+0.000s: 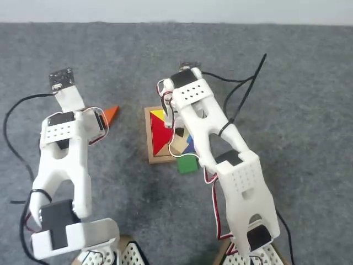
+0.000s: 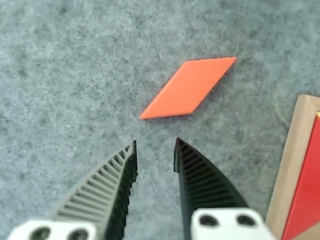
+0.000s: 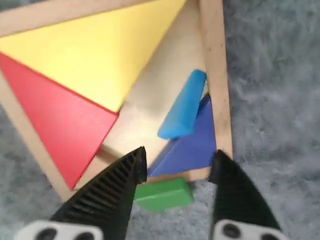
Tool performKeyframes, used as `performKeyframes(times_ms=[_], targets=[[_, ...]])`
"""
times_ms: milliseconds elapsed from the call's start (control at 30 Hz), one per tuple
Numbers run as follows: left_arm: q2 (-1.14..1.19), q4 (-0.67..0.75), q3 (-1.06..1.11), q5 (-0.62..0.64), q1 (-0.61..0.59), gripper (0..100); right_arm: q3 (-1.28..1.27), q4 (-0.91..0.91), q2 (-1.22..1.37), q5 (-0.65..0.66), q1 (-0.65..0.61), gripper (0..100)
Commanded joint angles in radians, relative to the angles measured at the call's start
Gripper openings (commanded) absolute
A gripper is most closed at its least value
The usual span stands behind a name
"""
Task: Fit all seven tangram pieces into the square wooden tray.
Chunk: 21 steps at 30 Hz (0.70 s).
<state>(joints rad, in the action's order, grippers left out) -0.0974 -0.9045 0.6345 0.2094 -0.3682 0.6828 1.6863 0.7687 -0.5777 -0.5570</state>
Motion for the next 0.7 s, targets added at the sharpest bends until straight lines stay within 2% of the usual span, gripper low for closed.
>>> performKeyframes(times_ms=[0, 133, 267, 367, 533, 667], targets=[[-0.063, 0.018, -0.010, -0.008, 0.009, 12, 0.008, -0.062, -0.001, -0.015, 0.022, 12.1], [-0.063, 0.017, -0.010, -0.008, 0.008, 12, 0.008, -0.117, 0.036, -0.015, 0.073, 9.3], [-0.063, 0.017, -0.010, -0.009, 0.008, 12, 0.008, -0.094, 0.051, -0.012, 0.110, 5.3], [-0.063, 0.017, -0.010, -0.009, 0.008, 12, 0.008, -0.088, 0.051, -0.005, 0.120, 4.8], [-0.063, 0.017, -0.010, -0.009, 0.008, 12, 0.008, -0.051, 0.041, 0.080, 0.114, 4.7], [-0.063, 0.017, -0.010, -0.009, 0.008, 12, 0.044, 0.010, 0.035, 0.084, 0.130, 4.6]])
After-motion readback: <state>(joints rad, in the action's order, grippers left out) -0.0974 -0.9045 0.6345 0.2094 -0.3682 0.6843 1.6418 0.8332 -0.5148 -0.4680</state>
